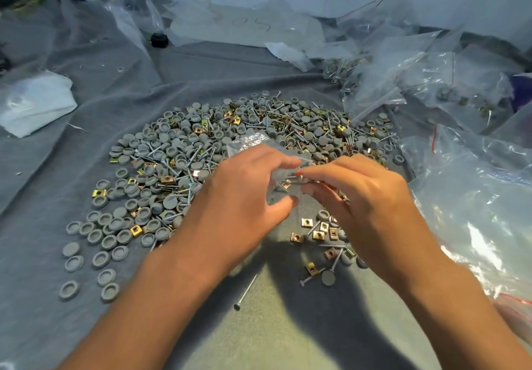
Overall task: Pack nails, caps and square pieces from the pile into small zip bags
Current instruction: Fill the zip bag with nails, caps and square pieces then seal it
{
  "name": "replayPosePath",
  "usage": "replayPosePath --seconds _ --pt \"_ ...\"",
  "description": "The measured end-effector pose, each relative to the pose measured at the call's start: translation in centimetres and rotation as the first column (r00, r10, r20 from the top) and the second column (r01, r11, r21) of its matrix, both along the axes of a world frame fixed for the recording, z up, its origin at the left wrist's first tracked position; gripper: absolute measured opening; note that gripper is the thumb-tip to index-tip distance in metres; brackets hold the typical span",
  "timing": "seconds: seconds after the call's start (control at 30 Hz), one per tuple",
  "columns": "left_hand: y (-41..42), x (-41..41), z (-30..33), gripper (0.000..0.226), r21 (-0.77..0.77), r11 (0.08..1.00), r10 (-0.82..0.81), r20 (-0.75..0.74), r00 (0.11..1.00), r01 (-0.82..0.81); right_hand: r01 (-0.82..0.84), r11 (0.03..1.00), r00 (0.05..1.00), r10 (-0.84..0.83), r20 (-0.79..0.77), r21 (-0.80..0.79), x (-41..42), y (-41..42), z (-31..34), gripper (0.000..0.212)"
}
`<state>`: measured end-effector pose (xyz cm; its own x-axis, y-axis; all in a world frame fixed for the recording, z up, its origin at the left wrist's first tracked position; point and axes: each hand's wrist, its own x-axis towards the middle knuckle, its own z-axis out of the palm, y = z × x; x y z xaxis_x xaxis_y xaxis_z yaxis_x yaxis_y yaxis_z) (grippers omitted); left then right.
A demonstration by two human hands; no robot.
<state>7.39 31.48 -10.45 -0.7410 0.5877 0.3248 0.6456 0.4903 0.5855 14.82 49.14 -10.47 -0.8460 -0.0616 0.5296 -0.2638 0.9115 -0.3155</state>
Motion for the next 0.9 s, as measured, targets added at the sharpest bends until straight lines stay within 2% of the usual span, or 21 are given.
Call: replayPosePath --seconds 0.13,0.27,0.37,0.5,0.57,0.6,0.67,0.73,0.77,0.9 --pt "0.0 -0.1 0.0 0.05 -0.008 1.0 -0.001 -0.003 1.0 0.001 0.021 0.972 0.996 -0.04 -0.076 -0.235 -0.1 -0.5 0.0 0.017" --pt "0.0 0.0 0.1 0.049 -0.014 1.0 -0.005 0.01 1.0 0.005 0.003 0.979 0.991 -0.03 -0.127 -0.203 -0.3 -0.8 -0.2 0.013" --pt "0.1 0.1 0.2 0.048 -0.014 1.0 0.001 0.012 1.0 -0.001 -0.035 0.956 0.996 0.008 -0.092 -0.29 -0.4 -0.9 -0.3 0.02" --pt "0.0 0.1 0.3 0.051 -0.02 1.0 0.021 0.0 1.0 -0.021 0.004 0.942 0.996 -0.032 -0.078 -0.336 -0.4 0.3 0.0 0.015" --pt "-0.1 0.1 0.4 0.052 -0.025 0.999 0.031 0.002 1.0 -0.031 0.041 0.948 0.998 -0.023 0.061 -0.316 -0.3 1.5 0.2 0.015" --pt "-0.1 0.1 0.5 0.052 -0.029 0.999 0.035 0.002 0.999 -0.035 0.066 0.959 0.98 -0.011 0.197 -0.275 -0.2 2.1 0.2 0.016" --pt "-0.2 0.1 0.5 0.052 -0.036 0.999 0.04 0.002 0.999 -0.04 0.057 0.994 0.859 -0.002 0.512 -0.09 -0.1 3.1 0.0 0.019" --pt "-0.2 0.2 0.5 0.052 -0.042 0.998 0.04 0.007 0.999 -0.04 -0.014 1.0 0.724 -0.009 0.689 0.028 0.0 3.5 -0.3 0.018" --pt "-0.2 0.2 0.5 0.052 -0.046 0.998 0.038 0.008 0.999 -0.038 -0.035 0.998 0.696 -0.019 0.717 0.061 0.1 3.5 -0.3 0.016" --pt "-0.3 0.1 0.6 0.052 -0.044 0.998 0.035 0.014 0.999 -0.034 -0.091 0.97 0.716 -0.093 0.692 0.225 0.5 3.1 -0.2 0.014"
